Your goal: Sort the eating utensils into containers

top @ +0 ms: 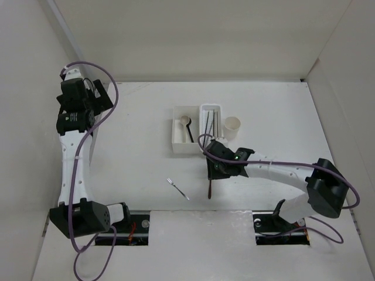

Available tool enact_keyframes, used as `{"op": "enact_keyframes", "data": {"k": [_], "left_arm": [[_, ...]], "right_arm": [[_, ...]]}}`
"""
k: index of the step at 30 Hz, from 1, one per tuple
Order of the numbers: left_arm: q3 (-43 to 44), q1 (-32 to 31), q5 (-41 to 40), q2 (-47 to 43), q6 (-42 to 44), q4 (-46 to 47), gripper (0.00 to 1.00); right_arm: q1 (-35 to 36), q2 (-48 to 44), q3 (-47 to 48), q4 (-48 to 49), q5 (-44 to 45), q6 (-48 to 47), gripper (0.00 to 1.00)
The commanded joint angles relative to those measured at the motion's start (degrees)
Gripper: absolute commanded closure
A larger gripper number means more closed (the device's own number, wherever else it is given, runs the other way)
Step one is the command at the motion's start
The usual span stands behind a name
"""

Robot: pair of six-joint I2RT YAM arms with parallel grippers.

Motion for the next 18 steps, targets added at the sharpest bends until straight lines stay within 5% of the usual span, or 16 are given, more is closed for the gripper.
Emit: {"op": "enact_keyframes", "data": {"k": [1,14,18], "left_arm": [[-2.24,-0.22,7.30,-1.48,6.43,-0.72,0.00],[-8.13,-4.18,4.88,-2.53,11.73,-3.10,0.00],[-8.66,-4.18,4.88,-1.93,11.20,-3.10,0.00]], "right_arm": [[1.22,1.52,-0.63,4.17,-1.05,1.65,0.55],[1.22,11.98,0.60,7.70,-1.05,0.94,0.58],[1.22,13.12,0.08,8.22,-1.75,0.95,0.75]]}}
